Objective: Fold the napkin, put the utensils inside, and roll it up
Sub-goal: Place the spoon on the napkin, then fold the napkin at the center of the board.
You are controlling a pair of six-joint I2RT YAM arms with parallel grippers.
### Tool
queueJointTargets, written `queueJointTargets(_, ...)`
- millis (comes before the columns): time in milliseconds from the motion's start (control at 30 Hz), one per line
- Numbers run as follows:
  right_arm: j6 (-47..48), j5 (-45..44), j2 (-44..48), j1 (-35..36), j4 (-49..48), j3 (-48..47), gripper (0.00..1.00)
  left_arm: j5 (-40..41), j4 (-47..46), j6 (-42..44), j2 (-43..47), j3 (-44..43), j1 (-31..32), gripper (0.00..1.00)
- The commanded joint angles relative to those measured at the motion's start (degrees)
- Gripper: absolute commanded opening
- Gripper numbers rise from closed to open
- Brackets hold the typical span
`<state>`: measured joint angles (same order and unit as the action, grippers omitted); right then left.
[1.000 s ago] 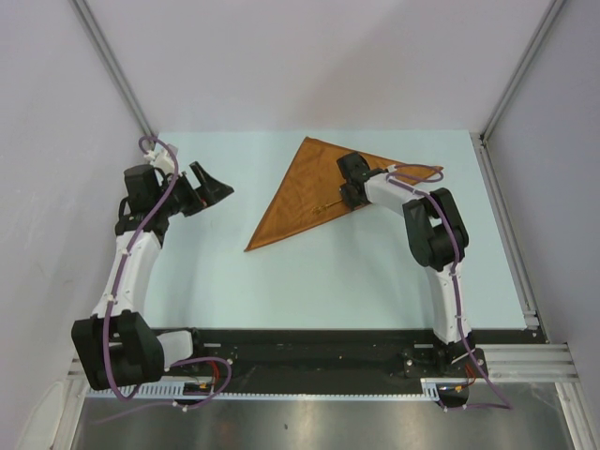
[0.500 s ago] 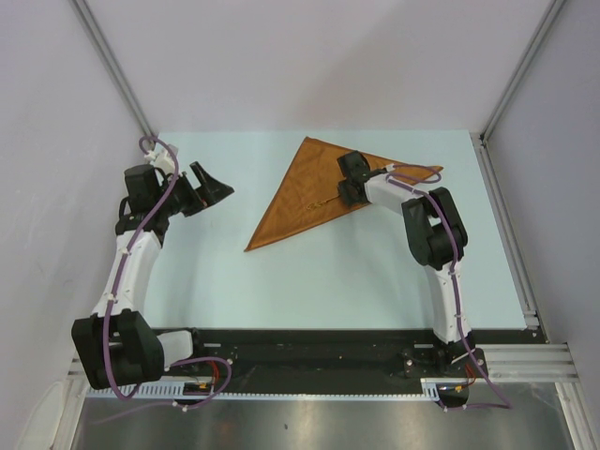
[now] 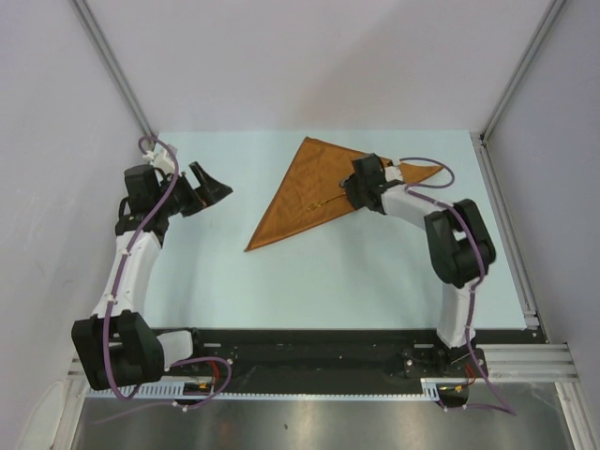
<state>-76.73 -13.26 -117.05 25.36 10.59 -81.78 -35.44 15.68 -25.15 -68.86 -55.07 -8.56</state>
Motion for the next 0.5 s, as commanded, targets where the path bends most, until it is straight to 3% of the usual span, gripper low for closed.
queueJointTargets(0,10.88,4.62,12.98,-5.66,-15.23,11.97,0.53,1.95,0.22,2.03,2.41,-0.83,-0.58,0.99)
queueJointTargets(33,13.42,5.51,15.95,-7.42,-17.51,16.34,0.54,2.13,0.31,2.21,2.50,-0.83,-0.58,0.99)
queueJointTargets(200,22.49,10.16,19.50,-20.16,-17.54,20.43,0.55,5.73,1.89,3.78,2.94,-1.62,0.03,0.99)
queueJointTargets(333,28.55,17.28,16.52,-28.16,-20.86,19.47,0.56,9.07,3.74,5.89,2.68,-3.55,2.14,0.99)
queueJointTargets(467,28.48,23.09,10.89,-33.53,-24.64,17.36,0.57,9.51,4.79,5.81,0.23,-6.01,3.19,0.99)
